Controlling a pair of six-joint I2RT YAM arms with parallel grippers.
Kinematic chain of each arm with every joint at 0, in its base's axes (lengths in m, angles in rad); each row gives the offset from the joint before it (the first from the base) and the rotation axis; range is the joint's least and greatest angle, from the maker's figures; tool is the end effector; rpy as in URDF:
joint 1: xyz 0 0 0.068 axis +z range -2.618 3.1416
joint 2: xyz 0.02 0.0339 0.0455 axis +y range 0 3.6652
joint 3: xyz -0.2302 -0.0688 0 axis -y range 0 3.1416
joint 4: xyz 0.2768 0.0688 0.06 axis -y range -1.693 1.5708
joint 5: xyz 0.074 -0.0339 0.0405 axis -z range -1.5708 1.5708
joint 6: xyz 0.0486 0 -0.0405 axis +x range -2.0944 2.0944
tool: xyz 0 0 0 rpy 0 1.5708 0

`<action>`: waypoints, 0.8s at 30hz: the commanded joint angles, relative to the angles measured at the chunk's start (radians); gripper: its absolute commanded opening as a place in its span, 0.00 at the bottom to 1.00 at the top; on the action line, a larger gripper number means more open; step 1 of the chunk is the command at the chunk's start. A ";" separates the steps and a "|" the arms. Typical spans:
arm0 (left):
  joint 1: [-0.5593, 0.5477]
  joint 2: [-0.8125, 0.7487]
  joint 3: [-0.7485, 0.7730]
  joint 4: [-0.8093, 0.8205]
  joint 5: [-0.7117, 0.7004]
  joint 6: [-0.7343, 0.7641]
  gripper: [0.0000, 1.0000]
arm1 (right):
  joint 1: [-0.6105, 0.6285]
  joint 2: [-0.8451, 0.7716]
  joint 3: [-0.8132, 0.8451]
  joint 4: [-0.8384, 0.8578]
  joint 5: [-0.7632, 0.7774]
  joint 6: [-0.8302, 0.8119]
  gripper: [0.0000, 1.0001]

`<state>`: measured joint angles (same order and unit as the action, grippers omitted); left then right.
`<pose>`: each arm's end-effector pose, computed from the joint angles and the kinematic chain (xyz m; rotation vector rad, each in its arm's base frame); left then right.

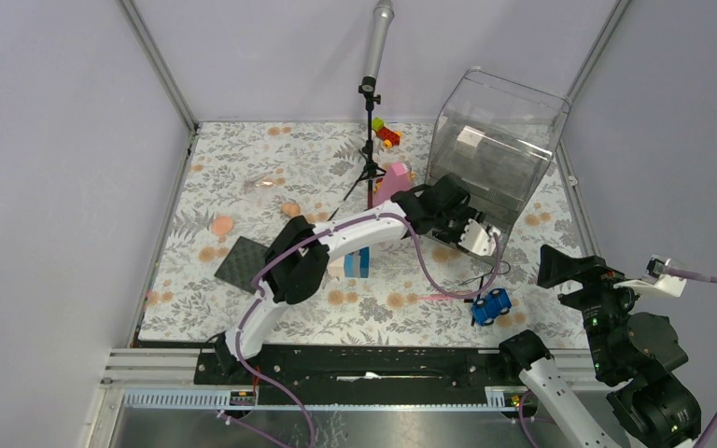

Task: Organize the makeup
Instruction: Place the makeup in the drawer.

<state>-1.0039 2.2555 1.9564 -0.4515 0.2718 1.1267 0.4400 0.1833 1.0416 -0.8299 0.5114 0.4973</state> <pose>0.2769 -0.4593 0.1852 2.0755 0.9926 -0.2522 0.0513 -0.0021 0.4075 0.4471 1.4908 0.3479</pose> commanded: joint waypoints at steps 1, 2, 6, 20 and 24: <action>-0.001 -0.077 -0.026 0.088 -0.032 -0.017 0.50 | -0.003 0.009 -0.003 0.018 0.001 0.007 1.00; -0.001 -0.099 -0.046 0.114 -0.046 -0.028 0.50 | -0.003 0.011 -0.004 0.015 0.010 0.013 1.00; 0.001 -0.249 -0.266 0.387 -0.115 -0.124 0.58 | -0.004 0.044 0.005 -0.002 0.049 -0.012 1.00; 0.001 -0.809 -0.780 0.854 -0.622 -0.752 0.73 | -0.003 0.120 -0.039 0.035 -0.027 -0.073 1.00; 0.001 -0.912 -0.822 0.748 -0.743 -0.940 0.73 | -0.003 0.131 -0.062 0.046 -0.046 -0.069 1.00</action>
<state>-1.0042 1.4277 1.1809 0.3233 -0.2707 0.4492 0.4400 0.2886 0.9989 -0.8310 0.5007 0.4385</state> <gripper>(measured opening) 0.724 0.993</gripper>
